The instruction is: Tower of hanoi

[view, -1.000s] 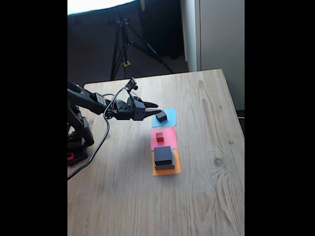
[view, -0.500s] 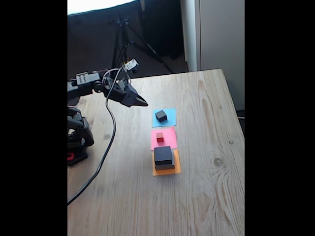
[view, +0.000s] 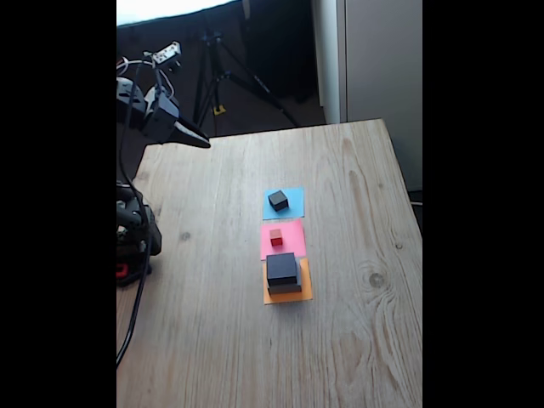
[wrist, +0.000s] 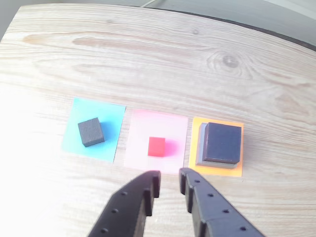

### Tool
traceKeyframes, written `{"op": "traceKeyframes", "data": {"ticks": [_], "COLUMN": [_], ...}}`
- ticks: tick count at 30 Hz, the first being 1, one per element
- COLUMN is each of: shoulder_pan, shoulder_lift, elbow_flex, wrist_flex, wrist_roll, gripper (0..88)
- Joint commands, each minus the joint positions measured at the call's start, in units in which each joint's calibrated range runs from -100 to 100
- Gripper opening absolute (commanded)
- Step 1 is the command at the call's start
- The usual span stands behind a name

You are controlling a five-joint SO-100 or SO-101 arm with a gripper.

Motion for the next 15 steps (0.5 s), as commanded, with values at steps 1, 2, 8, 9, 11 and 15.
{"op": "traceKeyframes", "data": {"ticks": [1, 2, 8, 9, 11, 15], "shoulder_pan": [5.14, 6.15, 9.24, 9.24, 8.90, 8.15], "shoulder_lift": [0.23, 0.01, -3.02, -4.00, -6.05, -11.50], "elbow_flex": [-5.86, -5.59, 2.78, 5.59, 12.23, 28.14], "wrist_flex": [3.44, 3.44, 2.63, 1.82, -0.60, -9.26], "wrist_roll": [1.04, 1.04, 1.04, 1.04, 1.04, 1.04], "gripper": [0.3, 0.3, 0.2, 0.3, 3.8, 9.4]}}
